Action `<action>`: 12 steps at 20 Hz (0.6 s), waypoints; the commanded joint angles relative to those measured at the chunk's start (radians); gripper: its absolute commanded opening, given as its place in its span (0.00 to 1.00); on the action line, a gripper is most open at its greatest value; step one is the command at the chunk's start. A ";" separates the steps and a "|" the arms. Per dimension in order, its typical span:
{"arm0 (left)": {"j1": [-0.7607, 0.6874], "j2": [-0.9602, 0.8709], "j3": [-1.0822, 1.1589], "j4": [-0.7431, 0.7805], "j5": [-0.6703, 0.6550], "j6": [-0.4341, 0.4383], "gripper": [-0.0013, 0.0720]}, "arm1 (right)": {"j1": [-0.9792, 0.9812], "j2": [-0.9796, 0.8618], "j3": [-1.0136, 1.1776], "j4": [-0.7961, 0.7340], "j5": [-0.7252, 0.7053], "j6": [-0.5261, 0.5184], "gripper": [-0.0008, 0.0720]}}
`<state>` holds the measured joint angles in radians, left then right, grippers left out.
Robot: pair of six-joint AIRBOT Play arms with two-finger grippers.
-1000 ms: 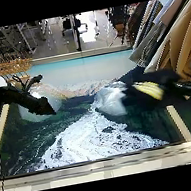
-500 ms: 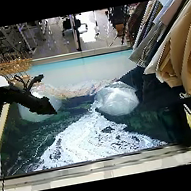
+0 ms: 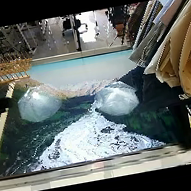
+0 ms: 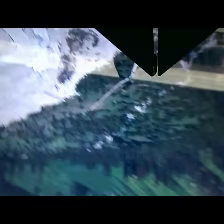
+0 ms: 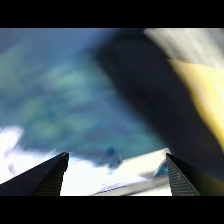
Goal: Fold the clothes and pants, and hang the long-sleeved shirts on hangers.
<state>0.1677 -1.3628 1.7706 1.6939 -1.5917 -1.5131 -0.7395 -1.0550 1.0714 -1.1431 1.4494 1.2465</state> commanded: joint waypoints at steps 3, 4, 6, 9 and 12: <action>0.150 0.066 0.001 0.105 0.076 -0.081 0.06 | 0.647 -0.009 -0.087 -0.119 -0.348 -0.006 0.65; 0.161 0.061 0.001 0.106 0.080 -0.080 0.06 | 0.708 -0.018 -0.092 -0.176 -0.443 -0.007 0.45; 0.171 0.055 0.001 0.105 0.081 -0.080 0.06 | 0.767 -0.025 -0.092 -0.272 -0.609 -0.003 0.05; 0.171 0.052 0.001 0.104 0.081 -0.080 0.06 | 0.769 -0.022 -0.092 -0.271 -0.763 -0.006 0.06; 0.171 0.052 0.001 0.105 0.081 -0.080 0.06 | 0.769 -0.022 -0.092 -0.271 -0.849 -0.006 0.06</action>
<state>0.3336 -1.3102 1.7710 1.7950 -1.5135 -1.5917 0.0044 -1.0763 0.9825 -1.3888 0.7521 1.2396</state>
